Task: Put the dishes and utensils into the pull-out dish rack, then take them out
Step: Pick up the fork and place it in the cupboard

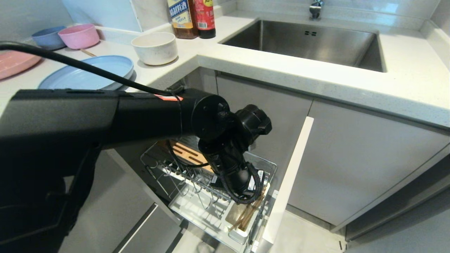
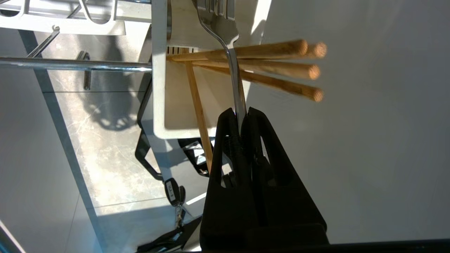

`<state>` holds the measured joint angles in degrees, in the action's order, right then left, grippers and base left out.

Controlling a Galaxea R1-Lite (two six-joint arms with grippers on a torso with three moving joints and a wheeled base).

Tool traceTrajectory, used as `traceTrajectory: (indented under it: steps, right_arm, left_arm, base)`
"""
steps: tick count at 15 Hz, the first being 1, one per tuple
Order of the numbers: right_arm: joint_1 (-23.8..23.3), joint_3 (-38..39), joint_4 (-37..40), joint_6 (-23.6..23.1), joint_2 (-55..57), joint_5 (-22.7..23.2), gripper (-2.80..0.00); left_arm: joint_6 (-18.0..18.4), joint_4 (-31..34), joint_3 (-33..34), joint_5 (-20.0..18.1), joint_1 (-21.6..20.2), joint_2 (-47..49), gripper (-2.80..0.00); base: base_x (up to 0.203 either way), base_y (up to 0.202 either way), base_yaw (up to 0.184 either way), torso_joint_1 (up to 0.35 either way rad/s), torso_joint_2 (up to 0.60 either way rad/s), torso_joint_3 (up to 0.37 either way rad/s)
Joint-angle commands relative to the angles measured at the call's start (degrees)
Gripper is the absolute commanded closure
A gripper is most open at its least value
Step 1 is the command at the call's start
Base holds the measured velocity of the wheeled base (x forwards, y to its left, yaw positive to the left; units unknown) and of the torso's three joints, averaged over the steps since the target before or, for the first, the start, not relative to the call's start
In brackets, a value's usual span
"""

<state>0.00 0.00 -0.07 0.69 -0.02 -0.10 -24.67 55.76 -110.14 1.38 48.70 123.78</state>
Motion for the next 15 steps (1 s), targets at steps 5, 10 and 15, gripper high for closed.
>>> traceTrajectory:
  steps: [5,10,15]
  right_arm:
    - [0.00,0.09,-0.01,0.02,0.02,0.01,0.00]
    - [0.00,0.09,-0.01,0.02,0.02,0.01,0.00]
    - [0.00,0.09,-0.01,0.02,0.02,0.01,0.00]
  left_arm:
    - [0.76,-0.72,0.00,0.18,-0.62,2.82,0.00]
    - [0.94,-3.50,-0.06,0.47,-1.11,5.00,0.00]
    - [0.94,-4.58,-0.07,0.47,-1.59,5.65,0.00]
  base:
    - [0.000,0.000,0.000,0.000,0.00,0.000]
    - [0.000,0.000,0.000,0.000,0.00,0.000]
    - [0.000,0.000,0.000,0.000,0.00,0.000]
